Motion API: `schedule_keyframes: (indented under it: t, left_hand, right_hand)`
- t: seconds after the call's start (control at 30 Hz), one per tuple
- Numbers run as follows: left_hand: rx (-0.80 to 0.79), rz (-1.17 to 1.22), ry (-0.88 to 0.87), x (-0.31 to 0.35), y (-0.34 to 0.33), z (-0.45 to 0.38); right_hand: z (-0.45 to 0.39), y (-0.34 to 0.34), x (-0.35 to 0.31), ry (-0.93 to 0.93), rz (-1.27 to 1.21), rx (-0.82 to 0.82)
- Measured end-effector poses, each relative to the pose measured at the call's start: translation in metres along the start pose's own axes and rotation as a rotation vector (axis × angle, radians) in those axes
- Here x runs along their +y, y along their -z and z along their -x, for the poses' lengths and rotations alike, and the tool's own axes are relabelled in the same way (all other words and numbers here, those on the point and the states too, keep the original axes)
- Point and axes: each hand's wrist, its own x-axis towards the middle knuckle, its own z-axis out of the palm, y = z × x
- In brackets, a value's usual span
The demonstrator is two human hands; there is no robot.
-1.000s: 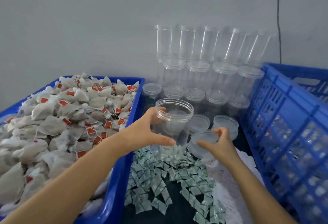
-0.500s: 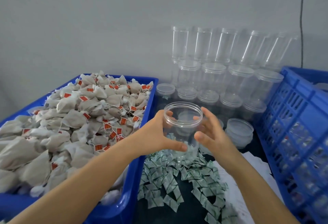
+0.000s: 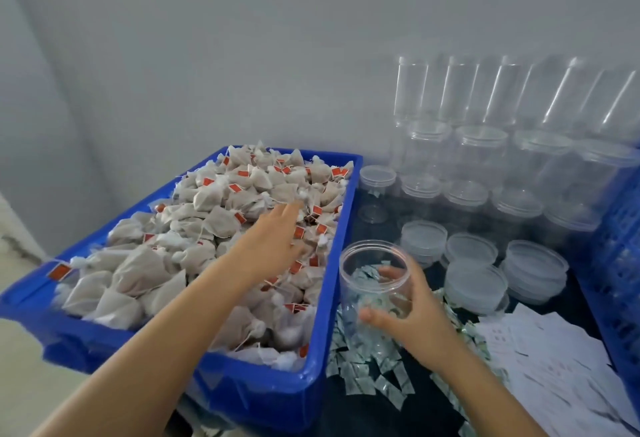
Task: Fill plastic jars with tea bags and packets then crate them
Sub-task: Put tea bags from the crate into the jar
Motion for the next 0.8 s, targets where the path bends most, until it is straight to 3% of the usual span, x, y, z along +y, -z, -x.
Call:
schedule_keyframes:
  t: [0.2,0.33,0.43,0.63,0.8]
  left_hand:
    - [0.126,-0.543,0.196,-0.038,-0.015,-0.019]
    - [0.099,-0.632,0.356,-0.058,-0.01,-0.026]
    - [0.074,-0.633,0.416,-0.07,-0.008,-0.027]
    - [0.137,-0.507,0.316,-0.08,-0.001,-0.031]
    - [0.156,-0.191,0.302,-0.077,0.014,-0.03]
  right_hand:
    - [0.009,-0.007,0.008,-0.034,0.002,-0.042]
    - [0.012,-0.008,0.012,-0.064,-0.015,-0.062]
    - [0.012,-0.009,0.014,-0.067,0.012,-0.056]
    - [0.014,-0.008,0.015,-0.062,0.026,-0.044]
    - [0.015,-0.007,0.014,-0.068,0.04,-0.045]
